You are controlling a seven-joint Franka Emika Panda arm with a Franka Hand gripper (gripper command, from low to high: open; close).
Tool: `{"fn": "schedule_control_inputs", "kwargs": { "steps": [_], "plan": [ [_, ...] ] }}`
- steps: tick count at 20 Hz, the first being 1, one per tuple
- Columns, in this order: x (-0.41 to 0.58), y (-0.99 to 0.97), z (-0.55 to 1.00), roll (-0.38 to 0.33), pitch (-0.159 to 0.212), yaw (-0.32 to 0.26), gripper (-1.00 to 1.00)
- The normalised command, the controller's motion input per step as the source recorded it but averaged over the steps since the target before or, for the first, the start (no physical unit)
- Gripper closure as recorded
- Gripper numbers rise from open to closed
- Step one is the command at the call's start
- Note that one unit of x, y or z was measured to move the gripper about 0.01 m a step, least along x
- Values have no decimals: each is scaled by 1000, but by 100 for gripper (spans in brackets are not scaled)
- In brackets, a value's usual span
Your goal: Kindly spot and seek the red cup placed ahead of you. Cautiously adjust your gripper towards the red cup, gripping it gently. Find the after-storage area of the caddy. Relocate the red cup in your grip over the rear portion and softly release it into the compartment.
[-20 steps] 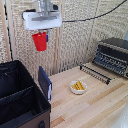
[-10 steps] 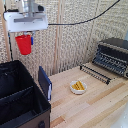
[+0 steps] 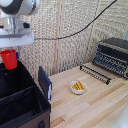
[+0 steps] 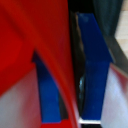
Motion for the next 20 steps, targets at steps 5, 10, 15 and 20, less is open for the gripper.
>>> {"fn": "schedule_control_inputs", "kwargs": {
  "steps": [5, 10, 15, 20],
  "plan": [
    [-85, 532, -231, -76, 14, 64, 100],
    [47, 172, 180, -7, -14, 75, -100],
    [311, -143, 361, 22, -48, 102, -100],
    [333, -10, 99, -49, -75, 144, -100]
  ]
}}
